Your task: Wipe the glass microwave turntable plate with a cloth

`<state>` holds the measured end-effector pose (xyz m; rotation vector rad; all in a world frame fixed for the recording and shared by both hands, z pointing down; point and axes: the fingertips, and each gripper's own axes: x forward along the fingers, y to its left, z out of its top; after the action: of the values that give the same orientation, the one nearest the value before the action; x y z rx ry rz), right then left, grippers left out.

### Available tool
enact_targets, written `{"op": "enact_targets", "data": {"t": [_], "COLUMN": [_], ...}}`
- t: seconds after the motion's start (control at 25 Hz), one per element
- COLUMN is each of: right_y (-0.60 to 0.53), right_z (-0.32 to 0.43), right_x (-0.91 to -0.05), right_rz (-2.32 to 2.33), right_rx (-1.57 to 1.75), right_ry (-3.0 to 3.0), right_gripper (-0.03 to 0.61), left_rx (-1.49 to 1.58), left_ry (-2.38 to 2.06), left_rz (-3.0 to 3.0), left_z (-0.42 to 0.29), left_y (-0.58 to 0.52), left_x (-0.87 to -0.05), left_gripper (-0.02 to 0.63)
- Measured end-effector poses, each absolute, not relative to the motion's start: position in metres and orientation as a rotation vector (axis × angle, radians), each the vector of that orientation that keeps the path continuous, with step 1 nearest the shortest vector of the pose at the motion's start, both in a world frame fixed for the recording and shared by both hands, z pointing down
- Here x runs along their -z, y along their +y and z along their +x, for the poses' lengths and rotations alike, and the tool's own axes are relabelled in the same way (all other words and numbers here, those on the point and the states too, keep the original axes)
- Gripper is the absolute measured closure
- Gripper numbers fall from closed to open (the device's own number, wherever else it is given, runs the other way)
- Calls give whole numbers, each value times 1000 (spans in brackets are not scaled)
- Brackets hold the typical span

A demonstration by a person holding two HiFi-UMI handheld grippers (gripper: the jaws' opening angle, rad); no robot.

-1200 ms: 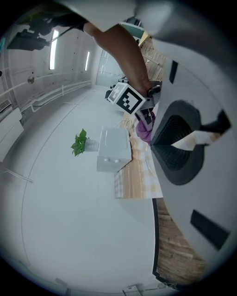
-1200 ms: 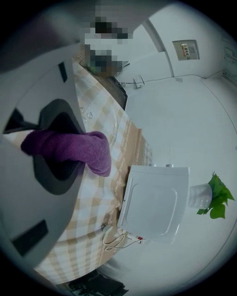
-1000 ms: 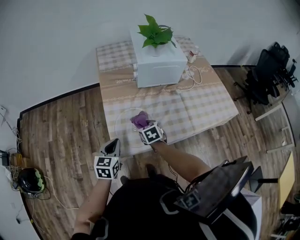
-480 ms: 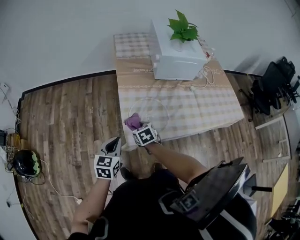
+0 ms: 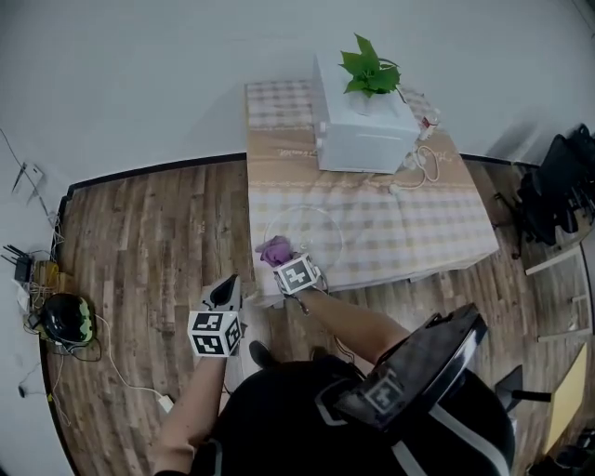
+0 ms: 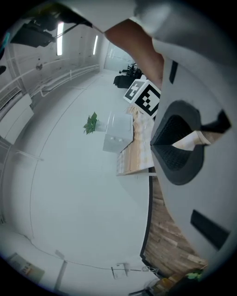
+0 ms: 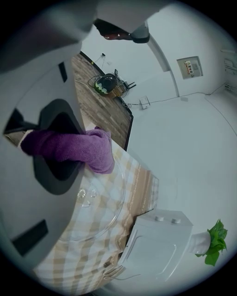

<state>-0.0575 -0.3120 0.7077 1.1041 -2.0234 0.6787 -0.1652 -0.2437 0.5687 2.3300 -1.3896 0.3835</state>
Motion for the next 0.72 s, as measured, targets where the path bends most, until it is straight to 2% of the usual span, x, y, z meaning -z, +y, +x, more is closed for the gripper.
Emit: {"op": "enact_targets", "data": {"t": [0.72], "right_y": [-304], "right_z": [6], "right_x": [-710], "right_rz": [1117], "right_rx": [-714], "right_ry": [-1985], "right_gripper": [489], "left_rx": [-411], "left_ry": [-1373], "left_rz": [2373], "left_z": [-94], "left_y": [-228], "left_x": [-557], "left_gripper": [612]}}
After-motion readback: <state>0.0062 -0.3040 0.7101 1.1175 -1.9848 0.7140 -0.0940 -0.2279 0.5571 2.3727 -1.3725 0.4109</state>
